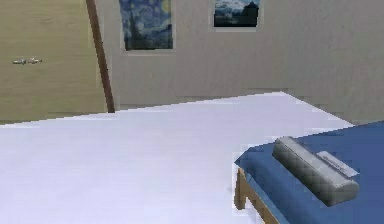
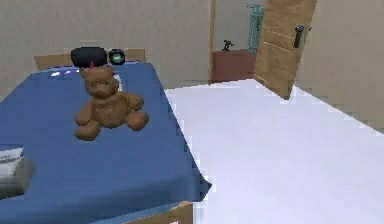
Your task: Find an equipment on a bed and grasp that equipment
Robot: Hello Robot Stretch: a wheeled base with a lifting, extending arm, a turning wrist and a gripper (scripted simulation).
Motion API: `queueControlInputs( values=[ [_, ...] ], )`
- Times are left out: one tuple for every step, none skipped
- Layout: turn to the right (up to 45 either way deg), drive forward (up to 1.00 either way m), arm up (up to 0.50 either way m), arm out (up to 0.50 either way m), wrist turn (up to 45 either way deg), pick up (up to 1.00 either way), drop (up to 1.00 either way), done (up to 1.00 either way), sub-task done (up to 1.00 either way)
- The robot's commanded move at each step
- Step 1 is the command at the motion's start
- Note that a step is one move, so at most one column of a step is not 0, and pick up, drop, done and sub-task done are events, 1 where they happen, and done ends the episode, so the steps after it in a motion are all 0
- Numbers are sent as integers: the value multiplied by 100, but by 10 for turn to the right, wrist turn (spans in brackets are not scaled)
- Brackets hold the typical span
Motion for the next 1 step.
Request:
queueControlInputs(
  values=[
    [0, 100, 0, 0, 0, 0, 0, 0, 0]
  ],
)
